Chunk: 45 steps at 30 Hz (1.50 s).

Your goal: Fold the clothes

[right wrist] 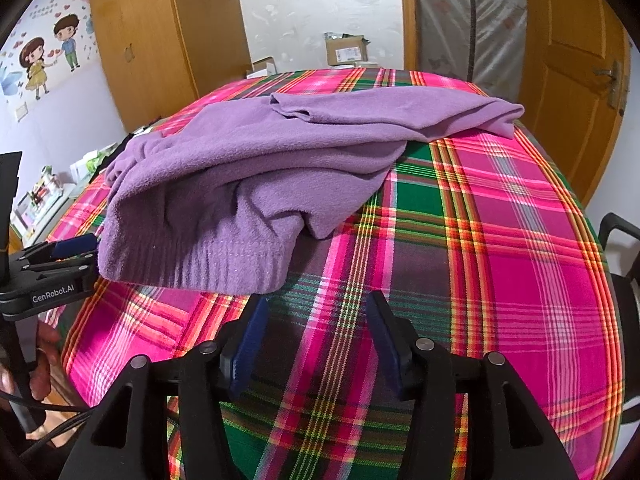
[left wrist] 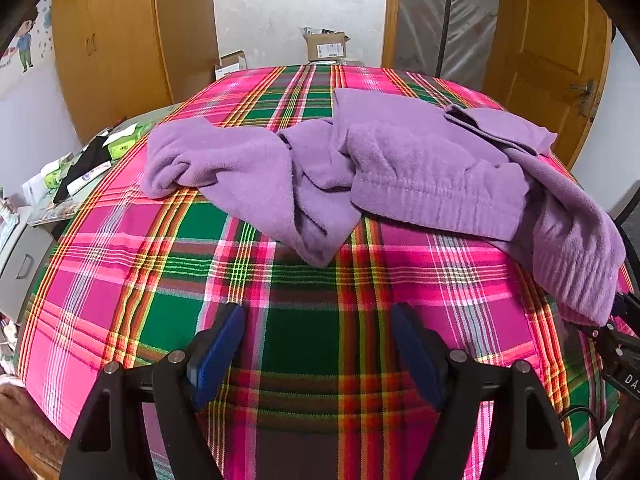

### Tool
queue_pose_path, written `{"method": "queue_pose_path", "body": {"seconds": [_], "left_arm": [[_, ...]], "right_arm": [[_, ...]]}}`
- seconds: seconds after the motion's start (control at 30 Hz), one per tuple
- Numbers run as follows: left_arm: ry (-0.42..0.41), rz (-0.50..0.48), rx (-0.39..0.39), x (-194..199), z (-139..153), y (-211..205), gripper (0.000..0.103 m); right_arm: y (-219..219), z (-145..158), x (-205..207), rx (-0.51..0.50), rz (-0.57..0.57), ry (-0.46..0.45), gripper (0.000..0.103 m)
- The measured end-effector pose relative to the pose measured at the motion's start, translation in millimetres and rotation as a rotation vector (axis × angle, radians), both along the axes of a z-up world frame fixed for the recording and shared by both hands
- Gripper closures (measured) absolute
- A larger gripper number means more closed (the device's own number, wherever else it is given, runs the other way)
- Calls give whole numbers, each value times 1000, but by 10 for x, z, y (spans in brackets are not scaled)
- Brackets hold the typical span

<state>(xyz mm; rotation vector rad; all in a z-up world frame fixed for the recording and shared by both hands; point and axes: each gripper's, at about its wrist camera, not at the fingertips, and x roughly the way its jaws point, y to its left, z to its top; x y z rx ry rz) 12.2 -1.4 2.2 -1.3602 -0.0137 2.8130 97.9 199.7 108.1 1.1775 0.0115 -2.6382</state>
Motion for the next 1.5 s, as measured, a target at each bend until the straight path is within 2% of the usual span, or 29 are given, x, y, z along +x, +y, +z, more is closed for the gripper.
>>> {"method": "queue_pose_path", "body": {"seconds": [0.5, 1.07, 1.5], "left_arm": [[-4, -17, -1, -18, 0, -11, 27], [32, -58, 4, 31, -12, -19, 26], [43, -79, 6, 33, -14, -35, 26]], "right_arm": [[-35, -1, 0, 23, 6, -6, 47], [-115, 16, -18, 83, -1, -31, 47], [-151, 93, -25, 86, -14, -53, 47]]}}
